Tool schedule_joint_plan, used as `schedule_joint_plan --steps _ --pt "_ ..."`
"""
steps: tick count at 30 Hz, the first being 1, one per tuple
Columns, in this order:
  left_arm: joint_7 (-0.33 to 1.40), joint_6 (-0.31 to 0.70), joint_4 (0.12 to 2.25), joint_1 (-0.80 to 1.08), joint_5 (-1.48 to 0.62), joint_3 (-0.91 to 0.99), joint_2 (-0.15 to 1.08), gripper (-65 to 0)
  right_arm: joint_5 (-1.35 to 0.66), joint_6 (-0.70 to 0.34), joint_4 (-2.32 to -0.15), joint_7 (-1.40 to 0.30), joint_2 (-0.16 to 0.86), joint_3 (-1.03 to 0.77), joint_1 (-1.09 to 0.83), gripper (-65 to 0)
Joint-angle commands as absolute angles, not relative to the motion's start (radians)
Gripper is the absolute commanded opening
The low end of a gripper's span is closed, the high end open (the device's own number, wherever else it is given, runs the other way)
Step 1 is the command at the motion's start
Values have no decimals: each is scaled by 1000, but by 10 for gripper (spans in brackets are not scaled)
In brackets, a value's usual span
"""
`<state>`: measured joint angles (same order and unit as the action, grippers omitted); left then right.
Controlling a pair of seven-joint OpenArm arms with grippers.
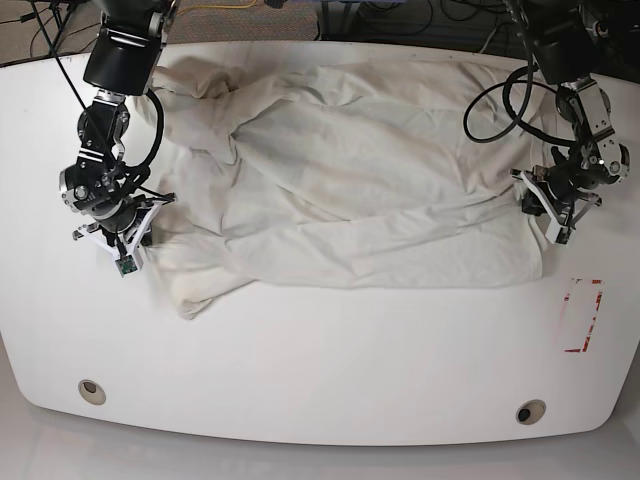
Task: Layout the t-shirt on the table in an organized manner, then fold the t-shirt properly
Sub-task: 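Pull the held edges apart with both grippers to straighten the shirt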
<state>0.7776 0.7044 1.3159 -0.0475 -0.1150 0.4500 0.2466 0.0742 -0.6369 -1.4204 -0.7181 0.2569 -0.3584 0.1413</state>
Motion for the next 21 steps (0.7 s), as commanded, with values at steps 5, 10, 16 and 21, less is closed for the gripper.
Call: schedule_joint_plan --steps 5,10,16,21 --pt "865 698 1371 -56 -65 460 255 -365 73 -639 -1465 -700 243 -360 162 -626" --pt "877 698 1365 -119 -64 549 252 -247 73 -639 -1472 -702 231 -360 162 -626" --pt "878 698 1260 -206 -65 602 251 -251 73 -639 -1477 -702 220 -358 162 -626" --pt "872 698 1119 -292 -67 661 251 -251 73 -639 -1475 -702 219 -358 162 -626"
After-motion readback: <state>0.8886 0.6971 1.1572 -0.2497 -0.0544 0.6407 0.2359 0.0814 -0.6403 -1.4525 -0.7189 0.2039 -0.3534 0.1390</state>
